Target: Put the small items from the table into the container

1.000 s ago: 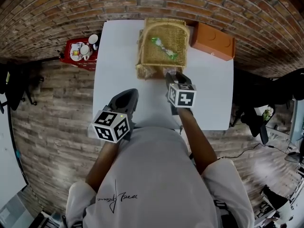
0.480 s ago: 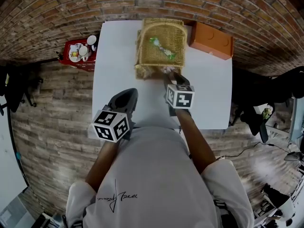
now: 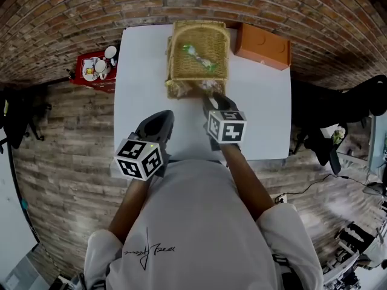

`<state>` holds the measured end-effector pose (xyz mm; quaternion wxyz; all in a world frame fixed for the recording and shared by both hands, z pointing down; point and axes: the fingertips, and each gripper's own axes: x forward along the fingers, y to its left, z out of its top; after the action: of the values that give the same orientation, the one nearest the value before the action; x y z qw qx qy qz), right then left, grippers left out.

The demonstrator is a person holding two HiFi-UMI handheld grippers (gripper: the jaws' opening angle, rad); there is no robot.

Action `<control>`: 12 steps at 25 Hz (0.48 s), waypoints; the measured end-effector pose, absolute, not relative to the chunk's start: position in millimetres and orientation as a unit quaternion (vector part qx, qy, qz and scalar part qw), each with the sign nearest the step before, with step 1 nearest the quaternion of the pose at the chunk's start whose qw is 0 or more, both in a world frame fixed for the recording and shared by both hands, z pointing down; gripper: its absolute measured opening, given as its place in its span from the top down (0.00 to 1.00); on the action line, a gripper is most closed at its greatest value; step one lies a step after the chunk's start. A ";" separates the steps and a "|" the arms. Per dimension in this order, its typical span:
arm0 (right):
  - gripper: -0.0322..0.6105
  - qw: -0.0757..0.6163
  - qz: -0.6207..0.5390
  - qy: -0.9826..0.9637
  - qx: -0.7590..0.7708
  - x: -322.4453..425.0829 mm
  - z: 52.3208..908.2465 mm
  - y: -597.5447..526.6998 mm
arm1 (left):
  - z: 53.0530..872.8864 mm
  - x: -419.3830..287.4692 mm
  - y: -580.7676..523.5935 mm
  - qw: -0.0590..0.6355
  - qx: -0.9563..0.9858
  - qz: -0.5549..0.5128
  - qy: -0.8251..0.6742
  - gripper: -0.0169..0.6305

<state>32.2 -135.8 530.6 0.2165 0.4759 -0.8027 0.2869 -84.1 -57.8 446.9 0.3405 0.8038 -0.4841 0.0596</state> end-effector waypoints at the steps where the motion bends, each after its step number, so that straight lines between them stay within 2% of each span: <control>1: 0.71 0.213 0.285 -0.806 0.474 31.3 526.8 -134.2 | 446.6 -83.3 -58.1 0.340 0.805 0.059 -0.483 0.96; 7: 0.72 0.182 0.276 -0.824 0.460 26.8 494.8 -127.7 | 441.4 -75.9 -57.4 0.340 0.811 0.055 -0.473 0.96; 12: 0.83 0.177 0.272 -0.833 0.448 26.8 480.1 -117.3 | 440.4 -71.7 -56.4 0.336 0.816 0.059 -0.468 0.96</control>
<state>26.8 -117.3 480.1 0.1769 0.4481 -0.8330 0.2721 -71.7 -56.4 440.4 0.3356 0.8156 -0.4676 0.0590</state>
